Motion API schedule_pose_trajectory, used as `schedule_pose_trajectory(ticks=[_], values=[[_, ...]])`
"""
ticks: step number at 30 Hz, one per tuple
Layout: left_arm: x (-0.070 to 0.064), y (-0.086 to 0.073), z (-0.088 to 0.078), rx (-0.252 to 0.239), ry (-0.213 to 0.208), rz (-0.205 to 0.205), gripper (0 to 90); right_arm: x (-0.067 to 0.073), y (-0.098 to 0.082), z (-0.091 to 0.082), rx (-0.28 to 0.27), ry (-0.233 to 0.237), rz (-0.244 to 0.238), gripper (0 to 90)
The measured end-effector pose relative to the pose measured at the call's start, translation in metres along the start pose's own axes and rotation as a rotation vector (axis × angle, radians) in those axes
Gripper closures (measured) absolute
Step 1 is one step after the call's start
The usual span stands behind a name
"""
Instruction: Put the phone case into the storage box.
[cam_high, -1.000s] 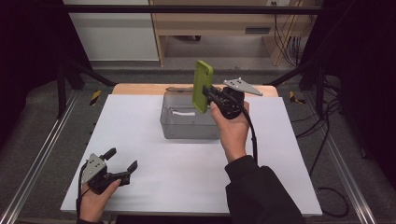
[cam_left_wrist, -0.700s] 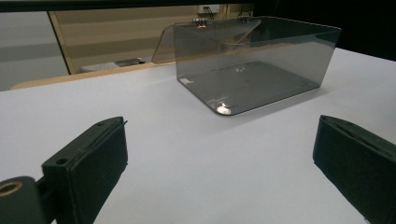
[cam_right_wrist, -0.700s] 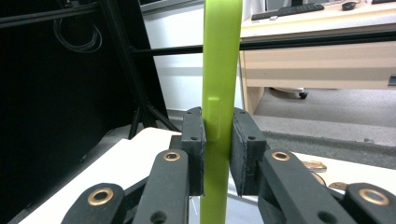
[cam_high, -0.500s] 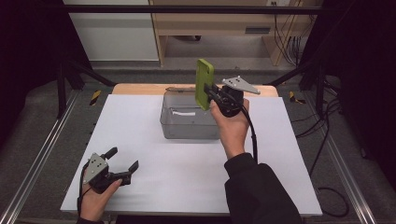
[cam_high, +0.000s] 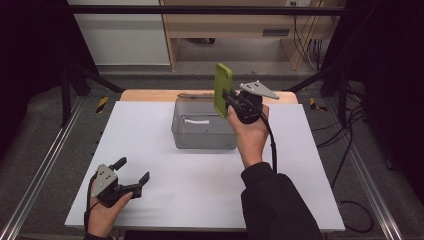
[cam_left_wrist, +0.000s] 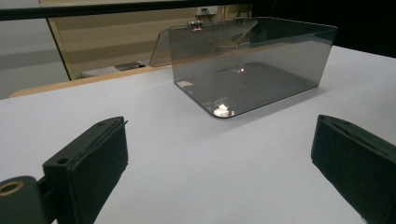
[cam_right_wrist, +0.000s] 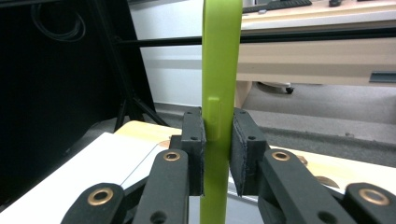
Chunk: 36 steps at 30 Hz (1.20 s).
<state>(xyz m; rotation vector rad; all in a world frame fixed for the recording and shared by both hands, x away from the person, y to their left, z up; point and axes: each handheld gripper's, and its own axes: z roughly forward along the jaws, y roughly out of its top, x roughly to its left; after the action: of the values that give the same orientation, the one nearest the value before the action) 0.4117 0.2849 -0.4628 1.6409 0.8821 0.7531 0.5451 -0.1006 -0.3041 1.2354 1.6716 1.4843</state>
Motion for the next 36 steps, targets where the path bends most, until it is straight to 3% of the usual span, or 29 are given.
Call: schedule_pose_trajectory(ticks=[17, 25, 36], values=[[-0.001, 0.000, 0.002, -0.006, -0.011, -0.012, 2.3, -0.011, -0.001, 0.003, 0.035, -0.055, -0.014, 77.4], [-0.001, 0.000, 0.004, -0.004, -0.013, -0.013, 2.2, -0.019, -0.003, 0.005, 0.067, -0.081, -0.001, 77.5], [-0.004, -0.002, 0.005, 0.003, -0.016, -0.010, 2.2, -0.028, -0.001, 0.000, 0.065, -0.092, 0.022, 77.4]])
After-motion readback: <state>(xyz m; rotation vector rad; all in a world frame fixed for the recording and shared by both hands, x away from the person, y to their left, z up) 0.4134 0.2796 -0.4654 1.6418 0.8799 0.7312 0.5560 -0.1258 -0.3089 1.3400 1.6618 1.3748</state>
